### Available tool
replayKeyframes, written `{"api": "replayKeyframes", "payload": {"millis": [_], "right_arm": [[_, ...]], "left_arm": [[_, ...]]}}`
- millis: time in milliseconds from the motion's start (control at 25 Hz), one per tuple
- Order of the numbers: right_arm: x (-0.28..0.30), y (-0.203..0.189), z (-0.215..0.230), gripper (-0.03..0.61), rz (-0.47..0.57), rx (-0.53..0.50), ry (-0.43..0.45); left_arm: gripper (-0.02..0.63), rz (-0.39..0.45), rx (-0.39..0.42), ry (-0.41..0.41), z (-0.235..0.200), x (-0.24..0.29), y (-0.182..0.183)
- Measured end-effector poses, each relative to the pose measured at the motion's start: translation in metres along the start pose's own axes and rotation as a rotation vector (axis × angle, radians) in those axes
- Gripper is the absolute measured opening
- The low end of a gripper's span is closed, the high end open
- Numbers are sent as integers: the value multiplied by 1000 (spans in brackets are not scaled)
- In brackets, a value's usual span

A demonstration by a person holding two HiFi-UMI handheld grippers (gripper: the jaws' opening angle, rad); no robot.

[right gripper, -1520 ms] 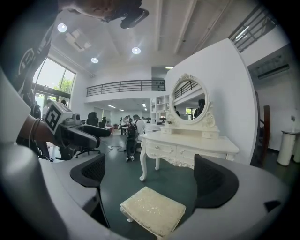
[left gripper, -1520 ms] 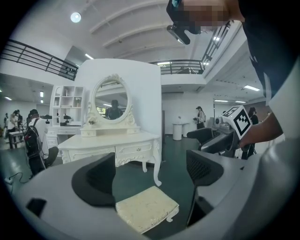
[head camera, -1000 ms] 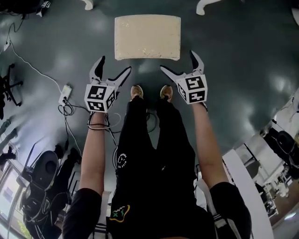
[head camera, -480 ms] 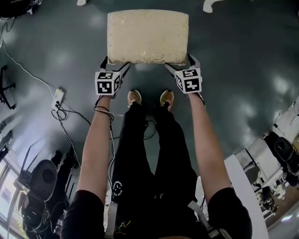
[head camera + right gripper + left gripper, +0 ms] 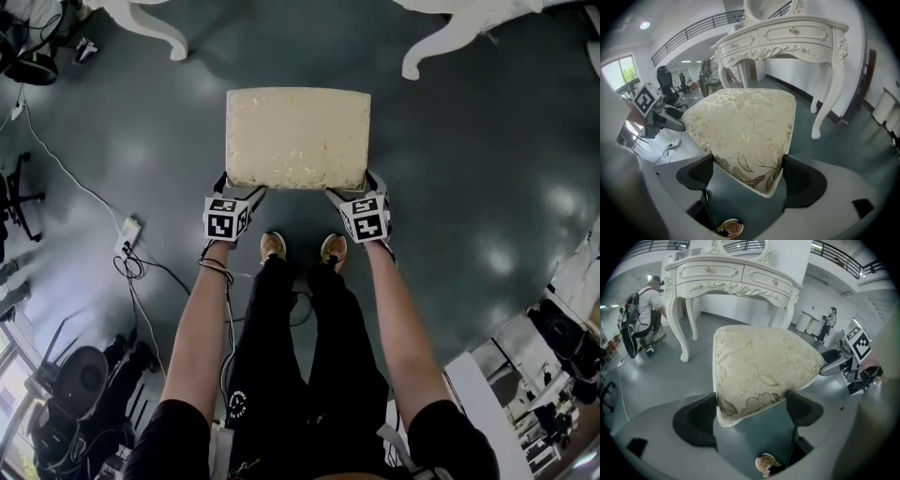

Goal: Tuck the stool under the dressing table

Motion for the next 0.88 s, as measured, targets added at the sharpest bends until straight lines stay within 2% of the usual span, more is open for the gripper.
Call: {"api": "replayKeyframes", "payload": {"millis": [240, 520, 880], "right_arm": [[1, 17, 1, 482, -8, 11, -3], [34, 45, -1, 482, 15, 22, -22], [56, 72, 13, 482, -12, 29, -62]], "left_arm": [[468, -36, -10, -2, -3, 4, 12], [466, 12, 4, 25, -41, 18, 31], [465, -6, 7, 7, -63, 35, 64]]}}
Point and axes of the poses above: the fingertips, and each gripper's own axes: x forward along the fingers, z to its right, y out of its top, the point moved 6 cm from there along -x, backward along the fingers, and after that the axes turned 6 degrees about z, right-handed, at the moved point
